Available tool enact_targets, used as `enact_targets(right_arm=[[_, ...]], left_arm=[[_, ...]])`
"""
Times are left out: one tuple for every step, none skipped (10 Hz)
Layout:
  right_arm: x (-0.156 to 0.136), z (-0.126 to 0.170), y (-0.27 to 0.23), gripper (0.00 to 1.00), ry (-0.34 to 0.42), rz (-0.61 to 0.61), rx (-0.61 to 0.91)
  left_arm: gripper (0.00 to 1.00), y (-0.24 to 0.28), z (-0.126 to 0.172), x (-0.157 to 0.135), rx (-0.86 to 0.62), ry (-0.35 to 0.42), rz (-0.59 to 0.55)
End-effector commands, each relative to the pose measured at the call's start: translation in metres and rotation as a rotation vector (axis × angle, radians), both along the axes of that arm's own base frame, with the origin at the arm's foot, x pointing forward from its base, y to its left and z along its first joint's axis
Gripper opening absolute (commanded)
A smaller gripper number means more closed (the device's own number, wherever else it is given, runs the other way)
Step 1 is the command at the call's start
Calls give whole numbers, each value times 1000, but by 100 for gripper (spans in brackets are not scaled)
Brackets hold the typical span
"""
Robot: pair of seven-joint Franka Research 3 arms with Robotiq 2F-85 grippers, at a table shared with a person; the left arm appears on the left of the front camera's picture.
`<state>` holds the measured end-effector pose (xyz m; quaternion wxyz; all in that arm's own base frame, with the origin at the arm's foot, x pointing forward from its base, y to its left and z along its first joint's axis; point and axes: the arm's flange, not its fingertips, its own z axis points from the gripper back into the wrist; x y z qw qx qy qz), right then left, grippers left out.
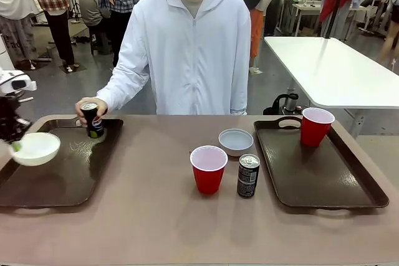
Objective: Prepare tableware on both trays.
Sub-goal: Pick up a Picnic Bowl from the table and place it on a Handle tray.
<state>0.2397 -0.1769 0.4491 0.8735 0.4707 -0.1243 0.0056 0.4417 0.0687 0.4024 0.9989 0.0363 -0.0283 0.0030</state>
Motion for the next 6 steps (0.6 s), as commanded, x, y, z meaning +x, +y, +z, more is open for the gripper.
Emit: enact_targets(right_arm=[[-1, -1, -1, 100, -12, 2, 14], [-1, -1, -1, 100, -12, 2, 14], [-1, -1, -1, 100, -12, 2, 14], [-1, -1, -1, 100, -12, 2, 14], [-1, -1, -1, 100, -12, 2, 14], [-1, -1, -1, 100, -12, 2, 14]], left_arm=[[4, 14, 46, -94, 154, 124, -94], [4, 19, 50, -108, 159, 128, -103], [4, 19, 48, -107, 155, 126, -96], [4, 16, 46, -103, 144, 119, -84], [4, 15, 43, -100, 133, 106, -76], [4, 11, 41, -96, 114, 90, -64]])
